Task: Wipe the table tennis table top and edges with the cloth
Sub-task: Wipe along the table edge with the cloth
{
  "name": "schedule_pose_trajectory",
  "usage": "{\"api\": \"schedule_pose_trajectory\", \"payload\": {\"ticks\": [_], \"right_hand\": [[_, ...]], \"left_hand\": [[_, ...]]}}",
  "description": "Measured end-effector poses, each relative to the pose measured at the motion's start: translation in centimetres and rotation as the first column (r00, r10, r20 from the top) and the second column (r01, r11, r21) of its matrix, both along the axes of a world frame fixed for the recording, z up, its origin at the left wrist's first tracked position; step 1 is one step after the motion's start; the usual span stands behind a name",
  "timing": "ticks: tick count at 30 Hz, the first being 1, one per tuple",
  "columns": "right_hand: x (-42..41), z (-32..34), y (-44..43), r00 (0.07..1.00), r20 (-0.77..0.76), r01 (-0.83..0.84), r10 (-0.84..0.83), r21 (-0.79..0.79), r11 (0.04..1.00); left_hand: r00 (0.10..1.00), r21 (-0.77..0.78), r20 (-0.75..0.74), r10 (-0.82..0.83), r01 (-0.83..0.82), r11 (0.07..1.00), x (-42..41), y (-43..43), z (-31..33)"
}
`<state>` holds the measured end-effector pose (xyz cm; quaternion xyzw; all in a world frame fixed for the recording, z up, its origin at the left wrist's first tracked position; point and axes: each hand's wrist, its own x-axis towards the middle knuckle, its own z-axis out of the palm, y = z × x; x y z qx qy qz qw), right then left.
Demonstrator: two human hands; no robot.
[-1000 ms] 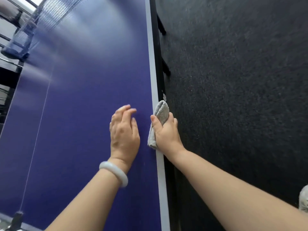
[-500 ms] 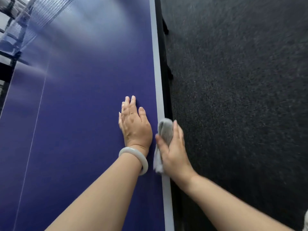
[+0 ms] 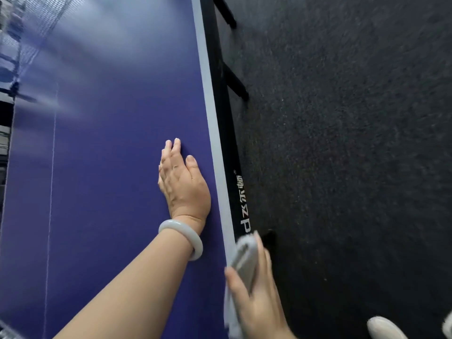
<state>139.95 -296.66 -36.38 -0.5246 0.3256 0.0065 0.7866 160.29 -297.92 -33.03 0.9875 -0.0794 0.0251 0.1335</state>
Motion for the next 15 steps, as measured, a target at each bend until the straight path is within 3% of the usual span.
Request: {"api": "schedule_pose_trajectory", "payload": {"ticks": [3,6,8,10,12,15], "right_hand": [[-0.9,0.4,-0.2,0.996,-0.031,-0.085,0.085,0.010,0.996],[6.9,-1.6,-3.9,0.995,0.073,0.064,-0.069,0.068,0.996],[13.8,-2.7,-8.2,0.993,-0.001,0.118,-0.120,0.186,0.975],[18.1,-3.1,-10.7,0.991,-0.058,0.127,-0.117,0.208,0.970],[18.2,-3.0,-10.3,0.990,-0.080,0.125,-0.113,0.163,0.979],[11.3,-2.0,-6.1,0.994,-0.042,0.108,-0.104,0.113,0.988]], "left_hand": [[1.000,-0.004,-0.001,0.011,-0.011,1.000,-0.2,-0.1,0.1],[1.000,-0.005,-0.001,0.017,-0.017,1.000,-0.2,-0.2,0.2],[1.000,-0.004,0.001,0.015,-0.015,1.000,-0.2,-0.2,0.2],[1.000,-0.008,0.004,0.007,-0.007,1.000,-0.1,-0.3,0.2],[1.000,-0.012,0.001,0.008,-0.008,1.000,-0.1,-0.3,0.1],[1.000,-0.004,0.004,0.007,-0.007,1.000,-0.1,-0.3,0.1]]}}
